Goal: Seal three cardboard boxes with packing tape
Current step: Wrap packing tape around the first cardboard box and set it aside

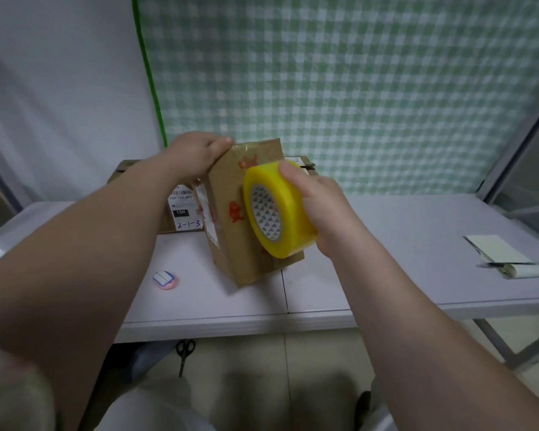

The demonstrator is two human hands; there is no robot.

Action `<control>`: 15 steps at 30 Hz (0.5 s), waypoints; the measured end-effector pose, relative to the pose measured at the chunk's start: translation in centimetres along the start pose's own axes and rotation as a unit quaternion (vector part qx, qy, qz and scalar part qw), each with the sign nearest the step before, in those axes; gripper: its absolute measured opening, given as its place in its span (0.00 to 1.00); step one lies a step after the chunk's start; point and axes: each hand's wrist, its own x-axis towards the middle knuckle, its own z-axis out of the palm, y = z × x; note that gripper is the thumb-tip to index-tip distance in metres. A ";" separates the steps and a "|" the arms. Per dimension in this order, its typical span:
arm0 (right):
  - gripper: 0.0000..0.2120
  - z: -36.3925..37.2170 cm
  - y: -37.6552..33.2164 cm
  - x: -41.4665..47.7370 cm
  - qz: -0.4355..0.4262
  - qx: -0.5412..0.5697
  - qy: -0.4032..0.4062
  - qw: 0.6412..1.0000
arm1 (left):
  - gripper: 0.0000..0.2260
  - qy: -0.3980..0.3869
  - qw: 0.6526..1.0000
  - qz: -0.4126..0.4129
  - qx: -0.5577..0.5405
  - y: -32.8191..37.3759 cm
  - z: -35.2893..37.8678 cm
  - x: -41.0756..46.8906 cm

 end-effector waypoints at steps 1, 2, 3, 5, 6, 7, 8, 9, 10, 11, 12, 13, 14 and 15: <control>0.17 0.1 0.3 -0.1 0.006 0.000 0.004 1.000 | 0.22 0.000 1.000 -0.002 -0.002 -0.1 0.0 0.1; 0.19 0.1 0.6 -0.3 0.008 -0.007 0.007 1.000 | 0.22 0.002 1.000 -0.006 -0.007 -0.1 0.0 0.1; 0.22 0.1 0.9 -0.4 0.008 -0.016 0.008 1.000 | 0.22 0.005 1.000 -0.011 -0.016 -0.1 0.0 0.2; 0.25 0.2 1.6 -0.7 0.007 -0.032 0.010 0.999 | 0.20 0.013 0.999 -0.020 -0.034 -0.1 0.0 0.4; 0.25 0.2 1.8 -1.0 0.008 -0.040 0.011 0.999 | 0.20 0.015 0.999 -0.023 -0.039 -0.1 0.1 0.4; 0.26 0.1 2.0 -1.2 0.009 -0.046 0.015 0.999 | 0.19 0.016 0.999 -0.024 -0.043 -0.1 0.1 0.4; 0.26 0.0 2.2 -1.3 0.009 -0.048 0.020 0.999 | 0.19 0.015 0.999 -0.022 -0.045 -0.1 0.2 0.4; 0.27 0.0 2.3 -1.4 0.008 -0.050 0.025 0.998 | 0.19 0.014 0.999 -0.020 -0.048 -0.1 0.2 0.4; 0.26 0.1 2.4 -1.6 0.008 -0.052 0.027 0.998 | 0.19 0.013 0.998 -0.020 -0.052 -0.1 0.3 0.4; 0.25 0.2 2.4 -1.8 0.008 -0.054 0.028 0.998 | 0.19 0.011 0.998 -0.021 -0.055 -0.1 0.3 0.3; 0.24 0.3 2.4 -1.9 0.009 -0.055 0.028 0.998 | 0.19 0.010 0.998 -0.022 -0.060 -0.1 0.3 0.3; 0.24 0.4 2.3 -2.0 0.013 -0.053 0.027 0.998 | 0.19 0.011 0.998 -0.023 -0.066 -0.1 0.2 0.2; 0.23 0.4 2.2 -2.1 0.018 -0.049 0.027 0.998 | 0.19 0.012 0.997 -0.024 -0.070 -0.1 0.2 0.2; 0.22 0.3 1.9 -2.2 0.022 -0.043 0.027 0.998 | 0.19 0.014 0.997 -0.026 -0.075 -0.2 0.1 0.2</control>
